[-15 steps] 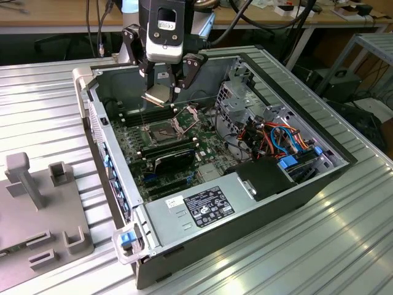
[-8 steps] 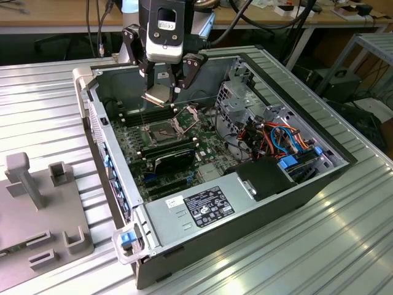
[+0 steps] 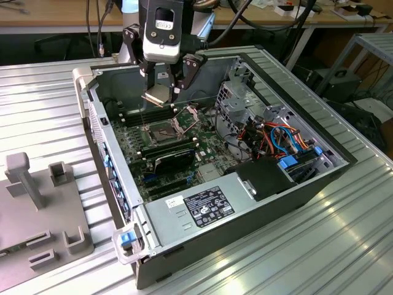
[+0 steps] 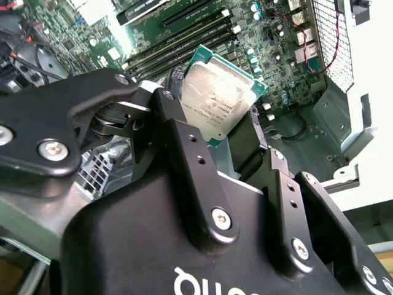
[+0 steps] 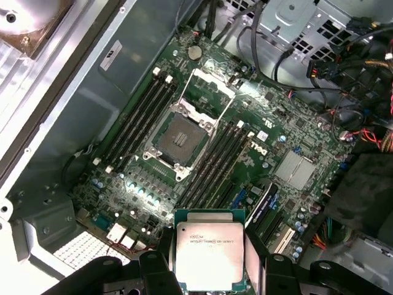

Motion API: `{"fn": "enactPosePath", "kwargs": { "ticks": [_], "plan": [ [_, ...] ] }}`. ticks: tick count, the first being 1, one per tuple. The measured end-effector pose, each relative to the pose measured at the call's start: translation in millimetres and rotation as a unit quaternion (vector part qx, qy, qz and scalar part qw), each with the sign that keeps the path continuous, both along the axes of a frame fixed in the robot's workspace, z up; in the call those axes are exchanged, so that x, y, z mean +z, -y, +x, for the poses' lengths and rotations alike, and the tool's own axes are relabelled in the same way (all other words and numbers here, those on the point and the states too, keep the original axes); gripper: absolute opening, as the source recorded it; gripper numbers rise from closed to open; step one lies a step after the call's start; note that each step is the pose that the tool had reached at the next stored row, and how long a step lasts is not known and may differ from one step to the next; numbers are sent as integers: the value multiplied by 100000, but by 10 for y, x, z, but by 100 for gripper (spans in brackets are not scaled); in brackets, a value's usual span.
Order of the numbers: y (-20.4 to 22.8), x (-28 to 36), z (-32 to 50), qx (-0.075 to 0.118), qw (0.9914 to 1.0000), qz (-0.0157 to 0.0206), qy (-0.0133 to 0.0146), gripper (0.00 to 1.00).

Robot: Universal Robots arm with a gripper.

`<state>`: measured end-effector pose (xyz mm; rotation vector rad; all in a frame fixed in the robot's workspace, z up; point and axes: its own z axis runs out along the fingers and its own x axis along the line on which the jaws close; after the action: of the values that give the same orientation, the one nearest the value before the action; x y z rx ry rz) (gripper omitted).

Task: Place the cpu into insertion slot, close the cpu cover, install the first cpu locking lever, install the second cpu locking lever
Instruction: 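Place the cpu into insertion slot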

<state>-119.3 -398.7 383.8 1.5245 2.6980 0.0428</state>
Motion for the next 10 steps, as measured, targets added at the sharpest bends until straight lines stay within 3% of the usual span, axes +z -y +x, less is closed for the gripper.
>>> {"fn": "enactPosePath", "kwargs": {
  "ticks": [2,4,5,10],
  "plan": [
    [0,-3,0,-3162,99950,-1,0,55],
    [0,-5,0,-4827,99883,-1,-2,55],
    [-4,-6,9,-6134,99812,-8,-6,55],
    [-37,-20,69,-8360,99650,-10,1,55]
  ]
}}
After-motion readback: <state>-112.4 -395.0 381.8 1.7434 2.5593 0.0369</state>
